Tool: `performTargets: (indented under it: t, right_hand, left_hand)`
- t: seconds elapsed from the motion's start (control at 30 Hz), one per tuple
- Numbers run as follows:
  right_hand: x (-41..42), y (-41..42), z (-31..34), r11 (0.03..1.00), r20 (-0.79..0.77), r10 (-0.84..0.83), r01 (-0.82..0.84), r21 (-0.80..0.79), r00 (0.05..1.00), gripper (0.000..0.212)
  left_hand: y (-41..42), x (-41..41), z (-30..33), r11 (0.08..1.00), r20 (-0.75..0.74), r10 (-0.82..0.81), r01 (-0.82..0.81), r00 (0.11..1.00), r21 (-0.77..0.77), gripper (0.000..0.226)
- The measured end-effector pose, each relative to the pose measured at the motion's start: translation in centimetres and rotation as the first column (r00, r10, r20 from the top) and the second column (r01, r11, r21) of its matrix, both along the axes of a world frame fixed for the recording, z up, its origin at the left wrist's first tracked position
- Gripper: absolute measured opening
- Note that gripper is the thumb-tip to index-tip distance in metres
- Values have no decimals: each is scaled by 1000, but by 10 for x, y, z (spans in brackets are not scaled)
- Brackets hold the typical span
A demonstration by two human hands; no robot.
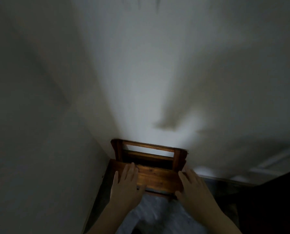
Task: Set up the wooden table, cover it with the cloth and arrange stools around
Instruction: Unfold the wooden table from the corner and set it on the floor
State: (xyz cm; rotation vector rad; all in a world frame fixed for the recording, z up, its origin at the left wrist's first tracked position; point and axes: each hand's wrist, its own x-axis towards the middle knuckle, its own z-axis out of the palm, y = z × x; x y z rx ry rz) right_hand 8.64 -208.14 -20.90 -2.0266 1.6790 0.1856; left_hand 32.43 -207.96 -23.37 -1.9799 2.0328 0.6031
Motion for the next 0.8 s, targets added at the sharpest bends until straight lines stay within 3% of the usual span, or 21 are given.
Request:
performTargets:
  t: [0.07, 0.13, 0.3, 0.43, 0.67, 0.8]
  right_hand:
    - [14, -4, -21, 999, -44, -40, 39, -28, 998, 70]
    - [26, -8, -40, 998, -53, -52, 54, 40, 997, 71]
    - [40, -22, -92, 994, -152, -34, 50, 101, 988, 66]
    - [49, -44, -142, 988, -74, -19, 30, 153, 997, 70]
    - [46, -95, -205, 996, -67, 83, -81, 23, 994, 71]
    - [48, -125, -235, 991, -97, 135, -136, -8, 986, 71]
  left_hand:
    - [-14, 13, -32, 997, 15, -77, 77, 997, -23, 84]
    - [-23, 23, -67, 994, -42, -112, 111, 993, -9, 72]
    - [-47, 32, -140, 994, -66, -107, 105, 992, -29, 83]
    - [-65, 31, -194, 981, -72, -184, 179, 980, -77, 75]
    - [-108, 25, -257, 972, -9, -221, 220, 975, -82, 79]
    - [-139, 20, -280, 952, 18, -262, 261, 965, -162, 74]
